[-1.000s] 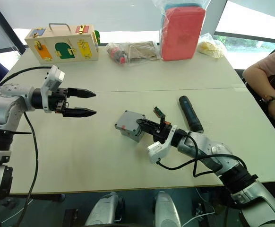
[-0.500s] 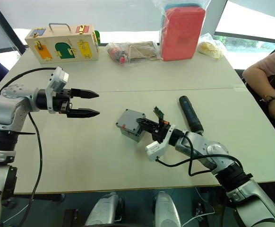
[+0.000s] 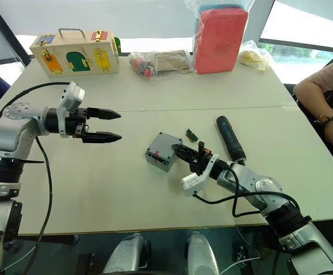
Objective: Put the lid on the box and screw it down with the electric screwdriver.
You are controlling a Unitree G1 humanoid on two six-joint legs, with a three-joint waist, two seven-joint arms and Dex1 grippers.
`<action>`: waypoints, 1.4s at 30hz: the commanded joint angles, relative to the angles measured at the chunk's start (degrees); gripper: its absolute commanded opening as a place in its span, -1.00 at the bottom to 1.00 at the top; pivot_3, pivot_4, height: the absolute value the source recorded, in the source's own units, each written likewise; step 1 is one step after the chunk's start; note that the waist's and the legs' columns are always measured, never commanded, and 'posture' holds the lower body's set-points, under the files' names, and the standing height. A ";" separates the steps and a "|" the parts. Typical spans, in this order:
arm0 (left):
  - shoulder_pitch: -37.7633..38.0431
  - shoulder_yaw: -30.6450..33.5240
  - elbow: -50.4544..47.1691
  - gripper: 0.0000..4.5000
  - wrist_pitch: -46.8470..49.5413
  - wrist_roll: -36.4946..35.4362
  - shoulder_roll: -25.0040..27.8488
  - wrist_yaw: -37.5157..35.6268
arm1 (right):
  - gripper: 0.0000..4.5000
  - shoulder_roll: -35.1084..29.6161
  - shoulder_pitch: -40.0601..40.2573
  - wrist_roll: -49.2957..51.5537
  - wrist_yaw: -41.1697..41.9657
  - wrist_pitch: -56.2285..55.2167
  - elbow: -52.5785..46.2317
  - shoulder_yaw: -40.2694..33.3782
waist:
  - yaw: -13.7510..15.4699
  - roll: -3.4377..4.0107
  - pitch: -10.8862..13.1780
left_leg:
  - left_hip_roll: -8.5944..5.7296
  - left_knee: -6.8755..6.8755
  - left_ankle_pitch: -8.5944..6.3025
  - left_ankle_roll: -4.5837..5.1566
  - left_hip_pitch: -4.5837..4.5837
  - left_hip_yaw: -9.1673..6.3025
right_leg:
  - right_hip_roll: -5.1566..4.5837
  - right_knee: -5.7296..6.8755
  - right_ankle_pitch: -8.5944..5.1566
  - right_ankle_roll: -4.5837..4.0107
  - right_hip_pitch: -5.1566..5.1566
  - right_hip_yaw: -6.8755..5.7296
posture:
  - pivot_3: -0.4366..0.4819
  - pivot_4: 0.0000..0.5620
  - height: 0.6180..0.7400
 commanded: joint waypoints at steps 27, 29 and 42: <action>1.31 0.21 -4.14 0.99 -0.47 -0.68 1.35 -1.49 | -0.91 2.13 -0.37 2.19 0.74 -1.64 -3.00 -1.29 | 0.02 0.00 0.00 | 0.00 0.01 0.01 -0.01 0.00 -0.04 | 0.00 0.04 0.00 0.00 0.00 0.00 | -0.05 -0.47 0.83; 1.46 0.29 -4.43 0.99 -0.34 -0.74 1.34 -1.45 | -0.91 2.10 -0.26 2.29 0.84 -1.81 -3.03 -1.34 | 0.05 0.00 0.00 | 0.00 0.02 0.01 -0.01 0.00 -0.04 | 0.00 0.04 0.00 0.00 0.00 0.00 | -0.05 -0.47 0.83; 2.02 0.54 -5.47 0.99 -0.12 -0.83 1.23 -0.80 | -0.91 1.92 0.28 2.53 1.26 -2.07 -0.30 -1.26 | 0.03 0.01 0.00 | 0.00 0.03 0.01 -0.02 0.01 -0.04 | 0.00 0.07 0.00 0.00 0.00 0.00 | -0.05 -0.47 0.83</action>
